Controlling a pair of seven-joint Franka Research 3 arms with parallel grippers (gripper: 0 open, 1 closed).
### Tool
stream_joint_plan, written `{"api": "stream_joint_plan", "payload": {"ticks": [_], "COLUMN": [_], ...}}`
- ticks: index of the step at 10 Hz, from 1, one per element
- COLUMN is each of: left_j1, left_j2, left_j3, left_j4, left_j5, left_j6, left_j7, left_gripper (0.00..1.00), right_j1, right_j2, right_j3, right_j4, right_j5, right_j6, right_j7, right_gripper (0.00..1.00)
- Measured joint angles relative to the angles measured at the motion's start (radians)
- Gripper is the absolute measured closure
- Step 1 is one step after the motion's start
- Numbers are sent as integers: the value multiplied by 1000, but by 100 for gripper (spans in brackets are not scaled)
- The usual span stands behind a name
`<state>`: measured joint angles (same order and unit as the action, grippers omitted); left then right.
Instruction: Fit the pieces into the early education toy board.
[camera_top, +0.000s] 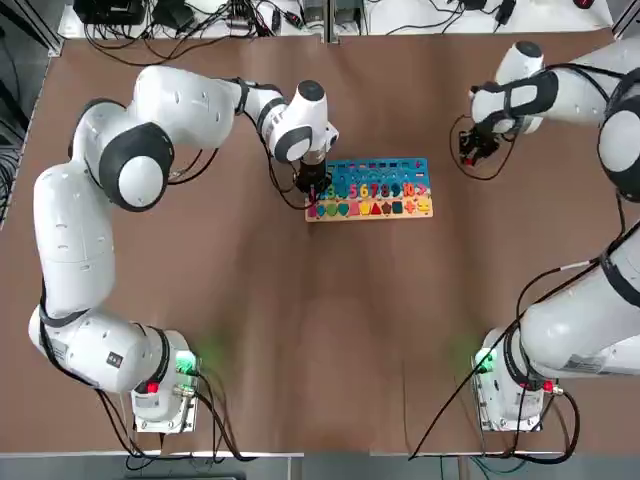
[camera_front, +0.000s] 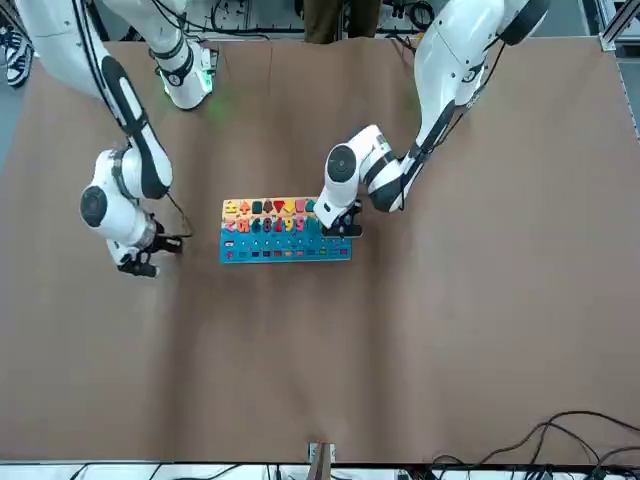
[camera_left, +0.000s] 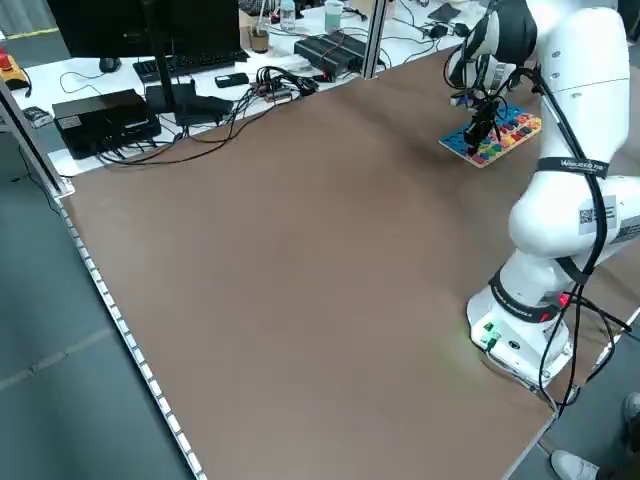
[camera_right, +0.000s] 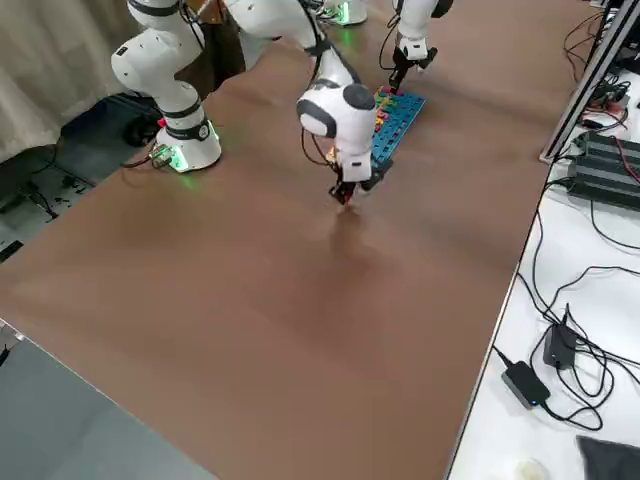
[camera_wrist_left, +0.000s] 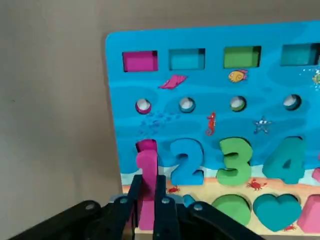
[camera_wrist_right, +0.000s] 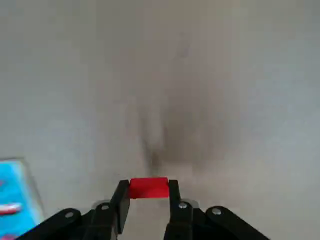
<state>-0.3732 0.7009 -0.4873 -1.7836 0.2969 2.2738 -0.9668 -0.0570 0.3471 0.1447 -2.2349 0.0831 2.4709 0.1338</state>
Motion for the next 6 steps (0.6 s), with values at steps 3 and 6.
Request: {"api": "stream_joint_plan", "payload": {"ticks": [3,6], "left_j1": [1,2], "left_j2": [3,14], "left_j3": [4,7], "left_j4": [7,18], "left_j5": [0,0], "left_j6": [1,2], "left_j7": [4,4], "left_gripper": [87,87], "right_j1": [111,199], "right_j2": [-4,-4], "right_j3": [29,31], "right_j4": [-1,-4], "right_j5": [18,19], "right_j6": [-8,-8], "right_j7": [84,172], "right_gripper": [64,64]}}
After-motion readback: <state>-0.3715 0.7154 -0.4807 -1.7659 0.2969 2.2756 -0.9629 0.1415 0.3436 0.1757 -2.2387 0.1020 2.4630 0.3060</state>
